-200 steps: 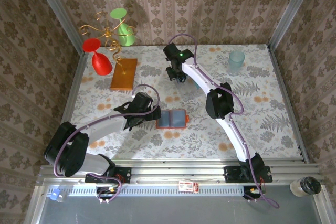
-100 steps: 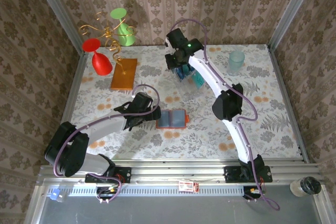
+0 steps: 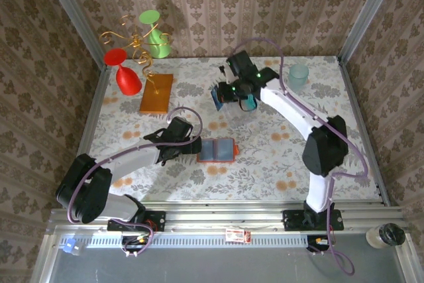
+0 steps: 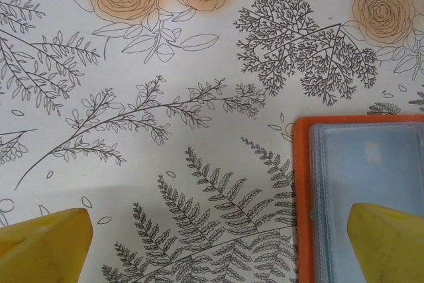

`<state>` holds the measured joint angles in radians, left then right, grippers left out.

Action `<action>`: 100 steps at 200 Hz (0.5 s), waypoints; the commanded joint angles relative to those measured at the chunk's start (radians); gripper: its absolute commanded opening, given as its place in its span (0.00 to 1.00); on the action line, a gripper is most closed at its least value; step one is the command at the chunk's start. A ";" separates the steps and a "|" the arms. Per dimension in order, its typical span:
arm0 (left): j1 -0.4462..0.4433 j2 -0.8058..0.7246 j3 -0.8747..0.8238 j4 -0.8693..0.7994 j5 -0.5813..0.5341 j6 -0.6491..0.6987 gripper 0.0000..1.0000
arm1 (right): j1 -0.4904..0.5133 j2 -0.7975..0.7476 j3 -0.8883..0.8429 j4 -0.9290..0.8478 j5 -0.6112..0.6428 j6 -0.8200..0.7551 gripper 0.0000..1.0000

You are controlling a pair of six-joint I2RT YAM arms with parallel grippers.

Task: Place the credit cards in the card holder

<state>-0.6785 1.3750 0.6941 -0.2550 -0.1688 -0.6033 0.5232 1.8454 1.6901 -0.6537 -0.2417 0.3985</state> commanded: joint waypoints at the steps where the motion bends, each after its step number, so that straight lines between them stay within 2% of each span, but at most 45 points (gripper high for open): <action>1: -0.004 -0.007 0.019 -0.027 -0.027 0.033 1.00 | -0.008 -0.118 -0.194 0.248 -0.101 0.139 0.00; 49: -0.050 -0.013 0.006 -0.034 -0.073 0.037 1.00 | 0.008 -0.263 -0.633 0.641 -0.147 0.354 0.00; 74: -0.081 -0.012 0.001 -0.038 -0.108 0.043 1.00 | 0.037 -0.297 -0.790 0.822 -0.119 0.428 0.00; 100: -0.103 -0.003 0.002 -0.042 -0.136 0.043 1.00 | 0.068 -0.301 -0.900 0.917 -0.084 0.468 0.00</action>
<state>-0.7624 1.3750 0.6941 -0.2588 -0.2481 -0.5793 0.5625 1.5826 0.8577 0.0574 -0.3515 0.7811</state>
